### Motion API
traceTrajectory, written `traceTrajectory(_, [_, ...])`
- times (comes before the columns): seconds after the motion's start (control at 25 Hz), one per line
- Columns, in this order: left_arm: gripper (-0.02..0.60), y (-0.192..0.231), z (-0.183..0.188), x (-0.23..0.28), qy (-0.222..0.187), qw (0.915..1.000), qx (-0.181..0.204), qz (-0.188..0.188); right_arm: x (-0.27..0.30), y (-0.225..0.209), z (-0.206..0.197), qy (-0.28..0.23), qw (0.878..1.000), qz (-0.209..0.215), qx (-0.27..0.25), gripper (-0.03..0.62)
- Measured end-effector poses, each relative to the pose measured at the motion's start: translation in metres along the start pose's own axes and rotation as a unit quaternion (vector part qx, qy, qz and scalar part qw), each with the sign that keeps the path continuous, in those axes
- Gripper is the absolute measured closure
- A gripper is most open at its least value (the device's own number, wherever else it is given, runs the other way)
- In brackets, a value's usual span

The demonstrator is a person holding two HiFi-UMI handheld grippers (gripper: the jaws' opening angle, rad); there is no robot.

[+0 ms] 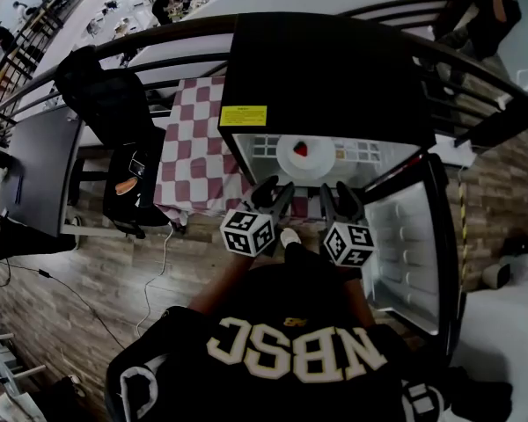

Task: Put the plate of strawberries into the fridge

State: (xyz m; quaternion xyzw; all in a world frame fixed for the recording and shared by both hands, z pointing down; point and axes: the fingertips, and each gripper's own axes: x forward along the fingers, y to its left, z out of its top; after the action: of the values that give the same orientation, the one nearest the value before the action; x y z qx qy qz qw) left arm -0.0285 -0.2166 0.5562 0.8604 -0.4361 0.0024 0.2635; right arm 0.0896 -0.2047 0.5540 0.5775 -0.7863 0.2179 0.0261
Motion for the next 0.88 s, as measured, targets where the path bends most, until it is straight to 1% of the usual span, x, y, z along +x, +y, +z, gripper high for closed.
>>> traceTrajectory(0.08, [0.415, -0.002, -0.002, 0.002, 0.005, 0.9991, 0.041, 0.008, 0.003, 0.006, -0.004, 0.009, 1.000, 0.000, -0.029, 0.422])
traceTrajectory(0.16, [0.437, 0.000, -0.005, 0.004, 0.014, 0.9980, 0.060, 0.016, 0.007, 0.010, -0.008, 0.020, 0.999, 0.005, -0.029, 0.433])
traceTrajectory(0.28, [0.482, 0.007, -0.009, 0.005, 0.024, 0.9965, 0.072, 0.034, 0.013, 0.011, -0.010, 0.029, 0.999, 0.009, -0.019, 0.462])
traceTrajectory(0.32, [0.516, 0.009, -0.009, 0.006, 0.025, 0.9963, 0.072, 0.039, 0.015, 0.011, -0.010, 0.031, 0.999, 0.007, -0.025, 0.474])
traceTrajectory(0.4, [0.550, 0.012, -0.009, 0.008, 0.026, 0.9963, 0.071, 0.042, 0.018, 0.012, -0.010, 0.034, 0.999, 0.004, -0.039, 0.500])
traceTrajectory(0.48, [0.562, 0.012, -0.007, 0.010, 0.026, 0.9962, 0.073, 0.040, 0.022, 0.013, -0.010, 0.038, 0.998, 0.003, -0.052, 0.519])
traceTrajectory(0.6, [0.565, 0.010, -0.005, 0.015, 0.029, 0.9956, 0.081, 0.037, 0.028, 0.014, -0.010, 0.044, 0.997, 0.004, -0.062, 0.525])
traceTrajectory(0.88, [0.565, 0.016, -0.007, 0.031, 0.040, 0.9952, 0.081, 0.039, 0.039, 0.011, -0.007, 0.051, 0.997, 0.010, -0.061, 0.528])
